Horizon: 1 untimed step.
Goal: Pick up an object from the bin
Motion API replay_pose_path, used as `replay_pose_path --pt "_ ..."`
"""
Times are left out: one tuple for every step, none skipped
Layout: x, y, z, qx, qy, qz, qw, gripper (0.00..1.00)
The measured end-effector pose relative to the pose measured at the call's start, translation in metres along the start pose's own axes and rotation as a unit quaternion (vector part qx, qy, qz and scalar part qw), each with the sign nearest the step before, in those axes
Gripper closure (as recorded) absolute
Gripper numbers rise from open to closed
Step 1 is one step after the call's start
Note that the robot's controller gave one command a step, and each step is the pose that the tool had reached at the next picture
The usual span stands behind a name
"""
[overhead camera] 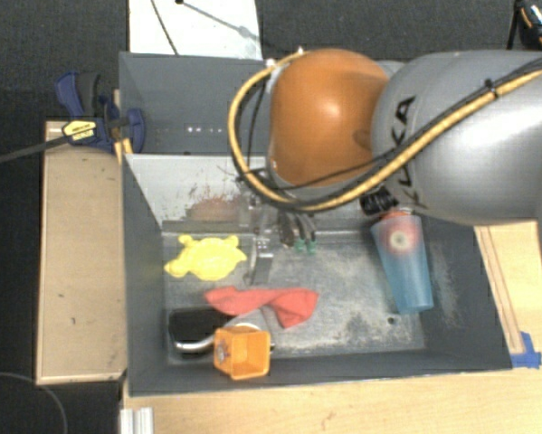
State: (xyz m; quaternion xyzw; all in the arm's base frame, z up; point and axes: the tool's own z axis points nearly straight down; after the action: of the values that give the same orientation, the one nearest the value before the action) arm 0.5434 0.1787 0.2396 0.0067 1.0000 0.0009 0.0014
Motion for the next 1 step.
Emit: replay_pose_path --pt "0.0000 0.0000 0.0000 0.000 0.0000 0.000 1.0000 0.00"
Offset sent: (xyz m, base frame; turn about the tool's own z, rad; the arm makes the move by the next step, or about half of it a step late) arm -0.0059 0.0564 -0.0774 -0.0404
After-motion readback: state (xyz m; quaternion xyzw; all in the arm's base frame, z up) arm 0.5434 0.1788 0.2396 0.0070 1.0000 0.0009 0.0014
